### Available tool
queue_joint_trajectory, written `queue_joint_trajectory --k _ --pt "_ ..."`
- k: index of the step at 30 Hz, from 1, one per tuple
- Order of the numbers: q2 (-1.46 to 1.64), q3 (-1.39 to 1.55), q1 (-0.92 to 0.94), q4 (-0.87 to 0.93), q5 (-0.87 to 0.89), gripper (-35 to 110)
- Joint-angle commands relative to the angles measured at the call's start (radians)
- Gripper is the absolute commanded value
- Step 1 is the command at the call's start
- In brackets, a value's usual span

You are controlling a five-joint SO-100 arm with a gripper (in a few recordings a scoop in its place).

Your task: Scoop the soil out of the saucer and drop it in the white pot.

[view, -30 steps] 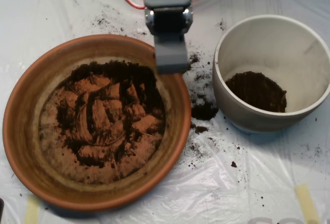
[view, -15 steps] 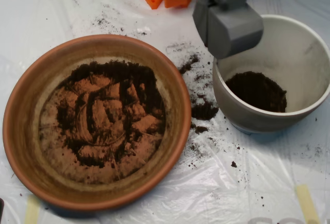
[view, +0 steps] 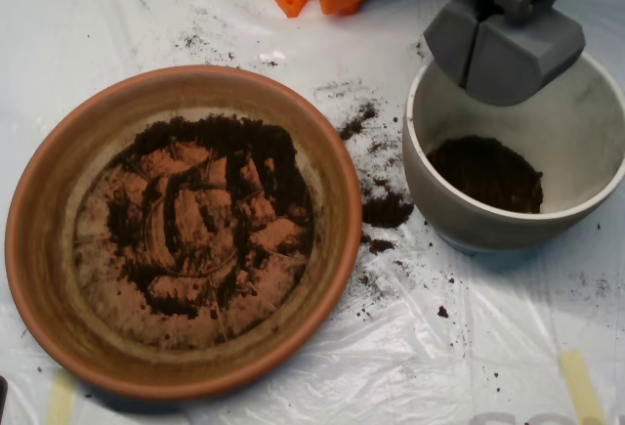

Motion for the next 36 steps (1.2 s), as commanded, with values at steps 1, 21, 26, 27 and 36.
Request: queue_joint_trajectory --k 1,21,26,27,36 --pt "0.035 -0.078 0.006 0.018 -0.006 0" --pt "0.031 -0.114 0.023 0.067 0.012 47" --pt "0.054 -0.183 0.123 0.095 0.052 46" --pt "0.054 -0.204 0.155 0.103 0.064 46" --pt "0.012 -0.106 0.509 0.035 0.120 44"
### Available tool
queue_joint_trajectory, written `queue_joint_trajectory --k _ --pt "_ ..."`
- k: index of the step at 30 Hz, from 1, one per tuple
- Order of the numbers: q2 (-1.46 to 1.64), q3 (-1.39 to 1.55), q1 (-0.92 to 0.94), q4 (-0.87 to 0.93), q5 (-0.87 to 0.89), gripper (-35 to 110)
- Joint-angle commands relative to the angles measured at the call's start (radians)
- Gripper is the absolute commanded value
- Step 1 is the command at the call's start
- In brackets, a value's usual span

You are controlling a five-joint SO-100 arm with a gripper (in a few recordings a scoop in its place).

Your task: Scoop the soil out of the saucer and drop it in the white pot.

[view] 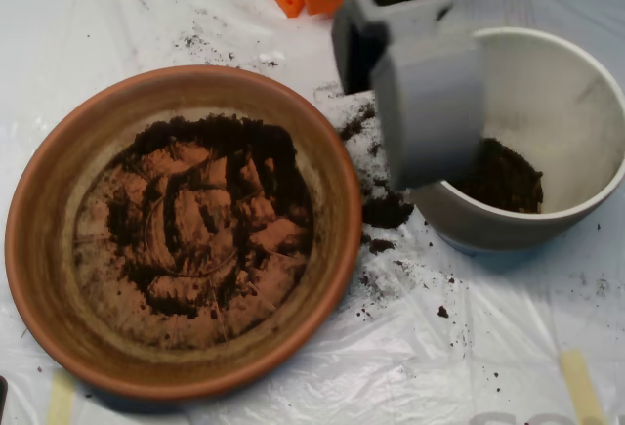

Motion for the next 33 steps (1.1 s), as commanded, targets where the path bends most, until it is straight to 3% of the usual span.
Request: queue_joint_trajectory --k 1,15,25,33 --pt "0.028 0.074 0.143 -0.067 0.008 44" --pt "-0.112 0.630 0.399 -0.462 -0.075 54" --pt "-0.353 0.523 0.463 -0.453 -0.133 61" --pt "-0.538 0.235 0.503 -0.304 -0.153 66"
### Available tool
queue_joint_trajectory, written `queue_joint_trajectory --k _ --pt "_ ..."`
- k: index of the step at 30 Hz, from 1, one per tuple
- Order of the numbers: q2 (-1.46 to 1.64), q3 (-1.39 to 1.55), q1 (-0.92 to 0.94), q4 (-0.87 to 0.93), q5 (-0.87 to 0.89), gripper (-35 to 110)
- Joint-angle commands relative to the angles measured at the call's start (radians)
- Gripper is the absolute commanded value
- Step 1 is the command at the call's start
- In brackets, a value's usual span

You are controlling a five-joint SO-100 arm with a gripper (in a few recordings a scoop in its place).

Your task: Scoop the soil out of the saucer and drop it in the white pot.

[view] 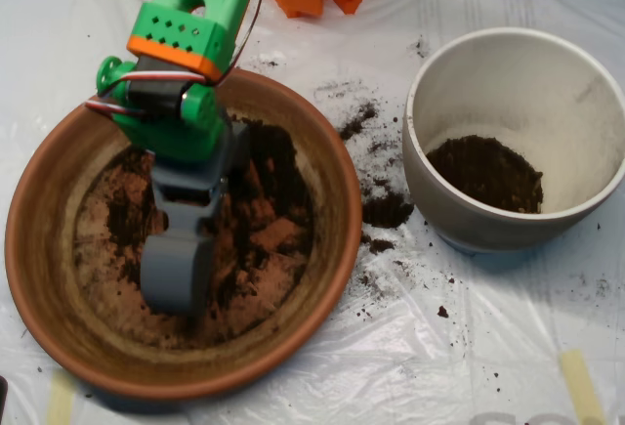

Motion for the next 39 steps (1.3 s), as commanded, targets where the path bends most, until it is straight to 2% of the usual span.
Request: queue_joint_trajectory --k 1,14,18,22,25,33,39 --pt "-0.041 -0.209 0.031 0.091 -0.026 66" --pt "-0.365 -0.693 0.044 0.354 -0.032 59" --pt "-0.374 -0.715 0.037 0.382 -0.037 57" --pt "-0.374 -0.713 0.032 0.390 -0.037 43" --pt "-0.374 -0.699 0.037 0.391 -0.040 43" --pt "-0.364 -0.643 0.061 0.350 -0.075 43" --pt "-0.087 -0.179 0.048 0.041 -0.095 45"
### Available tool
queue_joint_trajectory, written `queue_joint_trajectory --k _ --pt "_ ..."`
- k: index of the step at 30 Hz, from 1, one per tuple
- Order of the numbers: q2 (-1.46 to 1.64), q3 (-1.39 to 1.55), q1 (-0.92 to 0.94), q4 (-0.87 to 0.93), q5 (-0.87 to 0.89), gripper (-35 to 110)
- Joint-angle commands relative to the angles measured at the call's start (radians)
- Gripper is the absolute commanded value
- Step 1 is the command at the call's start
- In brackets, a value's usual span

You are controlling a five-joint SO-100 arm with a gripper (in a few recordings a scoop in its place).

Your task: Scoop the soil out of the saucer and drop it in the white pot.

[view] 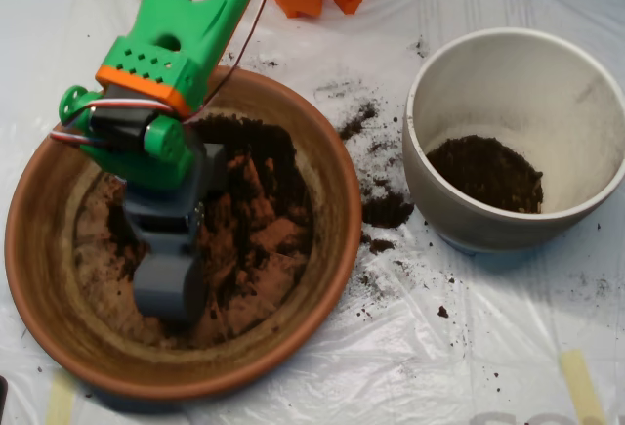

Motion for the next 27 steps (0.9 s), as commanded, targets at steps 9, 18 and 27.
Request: queue_joint_trajectory --k 9,18,27 --pt "0.345 0.551 -0.054 -0.256 0.029 45" --pt "0.219 0.313 0.011 -0.158 0.118 49" --pt "0.133 0.146 0.008 -0.031 0.123 49"
